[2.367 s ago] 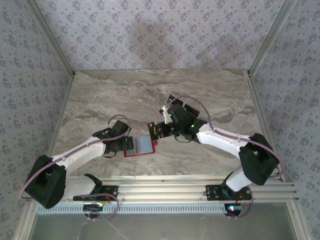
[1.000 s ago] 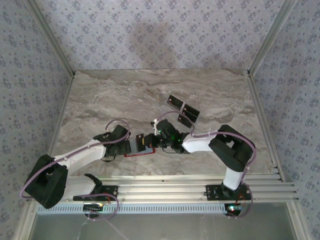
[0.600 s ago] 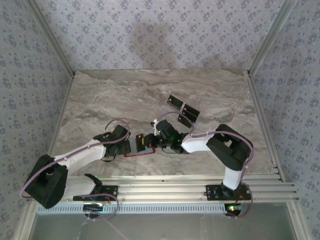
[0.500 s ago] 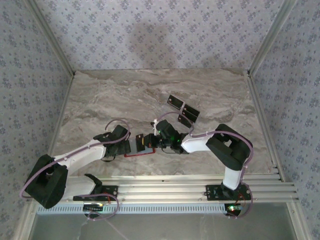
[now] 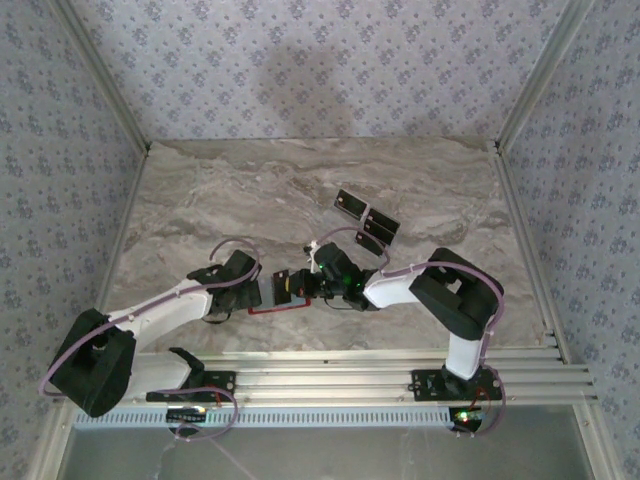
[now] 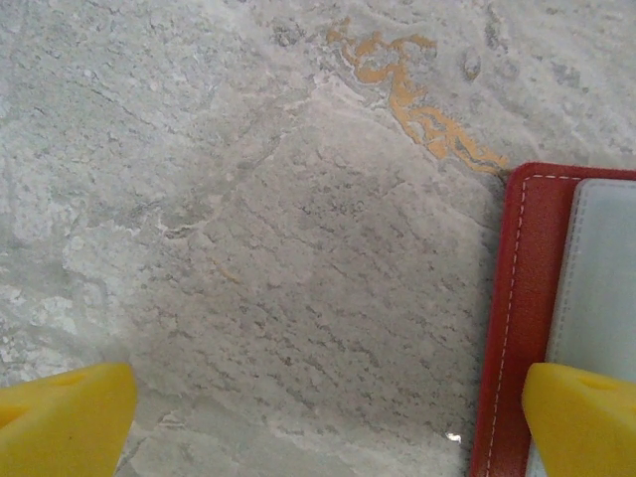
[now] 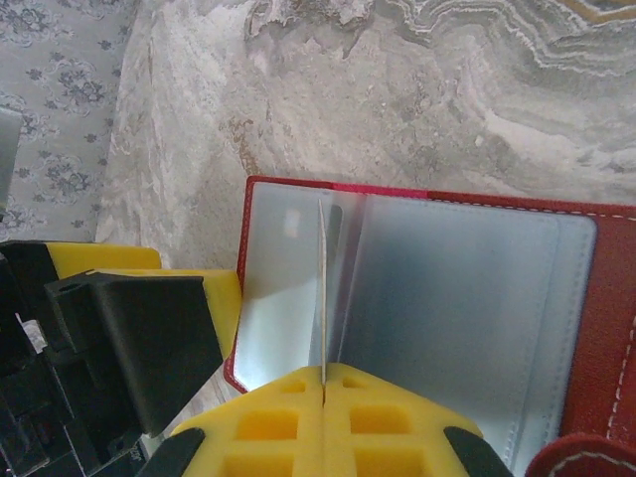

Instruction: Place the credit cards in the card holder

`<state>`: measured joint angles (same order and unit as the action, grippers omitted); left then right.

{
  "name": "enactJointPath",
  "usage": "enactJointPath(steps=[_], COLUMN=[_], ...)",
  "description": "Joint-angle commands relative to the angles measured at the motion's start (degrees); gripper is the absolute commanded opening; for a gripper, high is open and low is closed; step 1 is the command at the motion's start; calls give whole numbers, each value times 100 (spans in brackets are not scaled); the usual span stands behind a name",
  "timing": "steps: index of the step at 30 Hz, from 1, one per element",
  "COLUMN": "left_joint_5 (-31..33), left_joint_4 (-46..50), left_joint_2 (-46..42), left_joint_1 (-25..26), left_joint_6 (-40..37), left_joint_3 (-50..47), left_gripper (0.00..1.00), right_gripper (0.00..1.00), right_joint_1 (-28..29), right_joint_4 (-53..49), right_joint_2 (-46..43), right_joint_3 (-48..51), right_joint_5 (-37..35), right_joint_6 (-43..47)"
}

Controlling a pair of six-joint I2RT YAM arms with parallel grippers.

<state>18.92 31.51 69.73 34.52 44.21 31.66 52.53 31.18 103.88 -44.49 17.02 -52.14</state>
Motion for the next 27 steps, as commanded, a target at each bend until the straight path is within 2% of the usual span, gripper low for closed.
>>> enactJointPath(steps=[1, 27], left_joint_5=[95, 113], left_joint_4=[136, 152], left_joint_2=[3, 67], left_joint_1=[45, 56], left_joint_6=[57, 55], left_joint_3=[-12, 16], left_gripper=[100, 100], right_gripper=[0, 0], right_joint_1=[-22, -129], right_joint_4=[142, 626], right_joint_2=[167, 520], right_joint_3=[84, 219], right_joint_5=[63, 407], right_joint_6=[-123, -417])
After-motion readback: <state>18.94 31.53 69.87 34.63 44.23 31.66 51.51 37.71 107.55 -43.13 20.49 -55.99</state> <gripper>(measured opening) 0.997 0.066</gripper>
